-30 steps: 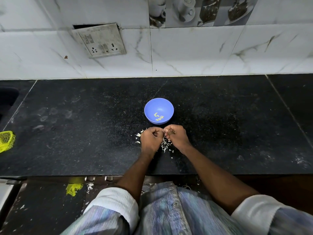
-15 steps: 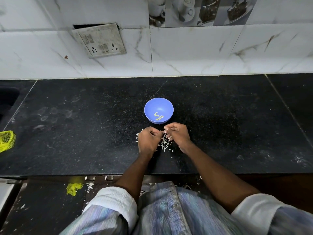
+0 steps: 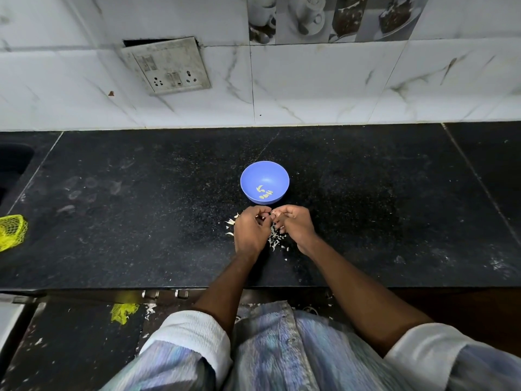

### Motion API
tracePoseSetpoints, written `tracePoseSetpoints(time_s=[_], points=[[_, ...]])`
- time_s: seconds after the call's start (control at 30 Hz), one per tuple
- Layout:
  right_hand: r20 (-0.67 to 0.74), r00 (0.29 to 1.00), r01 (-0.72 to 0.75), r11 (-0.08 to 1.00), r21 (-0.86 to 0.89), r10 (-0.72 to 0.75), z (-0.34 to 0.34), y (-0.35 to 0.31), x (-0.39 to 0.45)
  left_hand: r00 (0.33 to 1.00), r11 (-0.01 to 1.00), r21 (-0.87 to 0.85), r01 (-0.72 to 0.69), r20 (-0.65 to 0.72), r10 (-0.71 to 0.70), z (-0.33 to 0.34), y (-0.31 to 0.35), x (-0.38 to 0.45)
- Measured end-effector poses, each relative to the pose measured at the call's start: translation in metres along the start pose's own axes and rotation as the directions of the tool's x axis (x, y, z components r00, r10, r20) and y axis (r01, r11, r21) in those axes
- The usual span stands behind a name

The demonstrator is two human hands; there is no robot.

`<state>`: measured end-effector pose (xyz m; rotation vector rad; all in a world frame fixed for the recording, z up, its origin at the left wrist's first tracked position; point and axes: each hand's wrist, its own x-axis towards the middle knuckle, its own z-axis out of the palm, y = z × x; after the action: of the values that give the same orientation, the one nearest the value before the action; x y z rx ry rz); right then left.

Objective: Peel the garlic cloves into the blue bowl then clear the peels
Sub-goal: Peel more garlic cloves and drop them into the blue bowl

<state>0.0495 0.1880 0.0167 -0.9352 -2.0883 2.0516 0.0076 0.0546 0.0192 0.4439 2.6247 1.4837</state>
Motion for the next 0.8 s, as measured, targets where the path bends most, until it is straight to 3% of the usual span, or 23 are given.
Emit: tracePoseSetpoints(time_s=[0.23,0.33,0.4,0.53,0.67,0.8], points=[[0.040,0.999,-0.014,0.998,0.061,0.012,-0.004,-0.002,-0.007,0.999,0.999,-0.036,-0.002,-0.034,0.001,0.000,-0.003,-0.001],[-0.018,0.999,-0.030,0.998,0.057,0.031,-0.003,-0.002,-0.007,0.997,0.999,-0.050,0.018,-0.077,-0.022,-0.002,0.000,-0.002],[-0.071,0.997,-0.023,0.999,0.029,0.025,-0.003,-0.001,-0.006,0.996,0.999,-0.037,0.023,-0.081,-0.026,-0.003,0.001,-0.002],[-0.042,0.998,0.041,0.995,-0.090,-0.045,-0.003,-0.006,-0.007,0.998,1.000,0.010,0.006,-0.063,-0.005,-0.004,0.001,-0.003],[0.016,0.999,-0.034,0.999,0.032,0.034,-0.001,-0.011,-0.007,0.998,0.999,0.050,-0.020,-0.063,0.024,-0.007,0.002,-0.003],[0.042,0.999,-0.018,0.996,0.085,0.014,0.001,-0.008,-0.006,0.997,0.997,0.055,-0.054,-0.057,0.057,-0.008,0.004,-0.004]])
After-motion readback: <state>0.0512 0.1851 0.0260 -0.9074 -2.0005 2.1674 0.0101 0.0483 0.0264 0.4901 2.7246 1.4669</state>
